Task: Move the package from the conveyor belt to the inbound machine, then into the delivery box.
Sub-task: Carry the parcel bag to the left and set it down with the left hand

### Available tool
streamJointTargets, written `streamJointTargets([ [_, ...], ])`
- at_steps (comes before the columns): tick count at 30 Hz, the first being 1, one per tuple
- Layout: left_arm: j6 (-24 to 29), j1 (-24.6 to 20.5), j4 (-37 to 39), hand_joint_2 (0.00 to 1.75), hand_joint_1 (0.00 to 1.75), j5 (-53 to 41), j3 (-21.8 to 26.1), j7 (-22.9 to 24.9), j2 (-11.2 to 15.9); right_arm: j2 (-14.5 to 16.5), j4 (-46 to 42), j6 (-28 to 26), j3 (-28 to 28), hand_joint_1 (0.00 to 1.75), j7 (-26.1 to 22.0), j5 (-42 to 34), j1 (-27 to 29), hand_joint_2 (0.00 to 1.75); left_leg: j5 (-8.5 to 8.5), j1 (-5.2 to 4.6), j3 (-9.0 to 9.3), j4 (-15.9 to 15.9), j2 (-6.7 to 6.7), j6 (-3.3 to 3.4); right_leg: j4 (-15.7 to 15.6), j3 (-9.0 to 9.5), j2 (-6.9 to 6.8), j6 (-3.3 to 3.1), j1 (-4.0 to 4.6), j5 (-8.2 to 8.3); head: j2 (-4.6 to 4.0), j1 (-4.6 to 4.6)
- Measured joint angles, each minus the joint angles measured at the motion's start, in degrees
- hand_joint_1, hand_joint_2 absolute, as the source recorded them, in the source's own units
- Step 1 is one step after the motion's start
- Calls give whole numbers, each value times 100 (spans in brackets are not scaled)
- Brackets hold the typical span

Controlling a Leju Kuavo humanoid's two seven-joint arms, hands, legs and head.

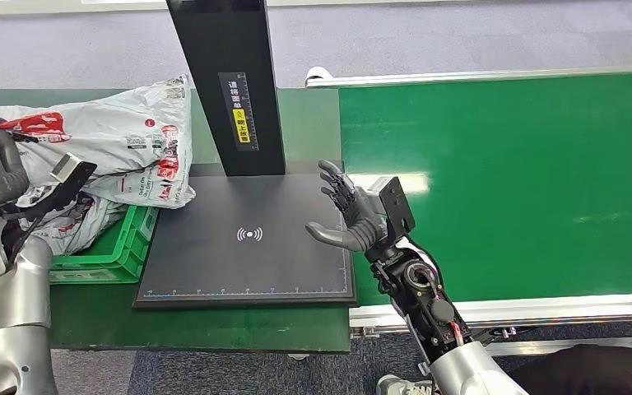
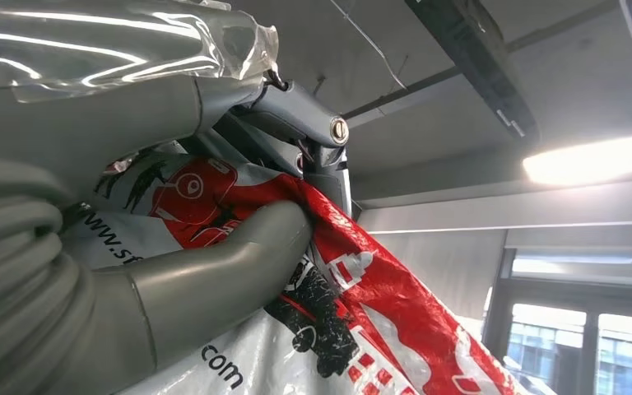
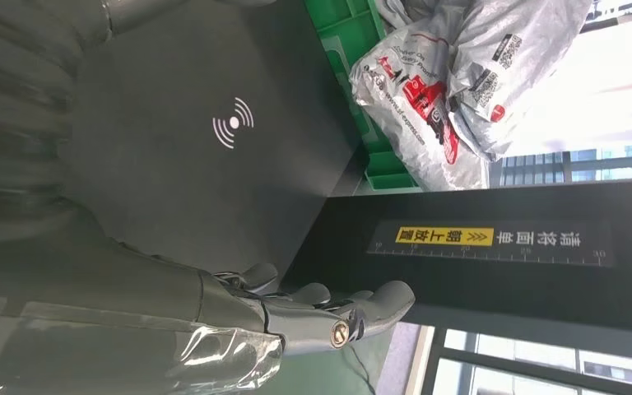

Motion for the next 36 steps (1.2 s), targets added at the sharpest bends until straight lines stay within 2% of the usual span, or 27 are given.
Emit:
streamJointTargets([
  [5,0,-44,143,175,175,-53,88,51,76,-5,3,-4,50,0,-5,11,-1,175,0,0,1,0,0,0,1,1,0,0,0,0,0,0],
  [9,0,-101,320,175,175,-151,173,336,188,-8,15,-35,75,0,-20,51,-9,175,0,0,1,0,2,0,1,1,1,0,0,0,1,1],
  [13,0,-261,814,175,174,-115,250,613,374,-22,26,-89,97,0,-21,90,-11,175,0,0,1,0,1,0,1,-2,0,0,0,0,-1,0],
  [14,-1,-333,1039,175,168,-118,245,721,415,-26,26,-96,101,0,-22,104,-12,175,0,0,1,0,0,0,1,-1,-1,0,0,0,-1,0],
  [15,-8,-412,1291,175,144,-86,228,805,445,-30,26,-103,103,0,-27,122,-12,175,1,0,1,0,-1,0,1,-1,-1,0,0,0,-1,0],
  [17,-63,-550,1772,175,62,72,145,881,467,-35,26,-118,108,0,-56,162,-13,175,1,0,2,0,-1,0,0,0,-1,0,0,0,-1,1],
  [18,-102,-599,1971,175,27,182,74,898,465,-37,26,-124,108,0,-77,175,-14,175,1,0,2,1,-1,0,0,1,-1,0,0,1,0,2],
  [19,-138,-633,2137,175,9,290,-13,913,463,-39,26,-126,108,0,-96,184,-14,175,1,0,2,1,0,1,0,1,-1,0,-1,1,0,2],
  [24,-193,-699,2569,175,0,673,-397,909,456,-58,26,-117,95,0,-117,196,-15,175,1,-1,1,2,1,1,0,0,0,1,-2,2,0,1],
  [30,-411,-695,2605,175,0,1794,-772,395,432,-62,26,-101,87,0,-120,291,-16,175,1,-1,1,0,-3,0,0,0,-1,0,-1,1,-1,0],
  [36,-434,-682,2591,175,0,2057,-985,248,392,-61,27,-101,87,0,-120,308,-17,175,1,-1,1,1,-2,1,0,3,-1,0,-1,1,0,1],
])
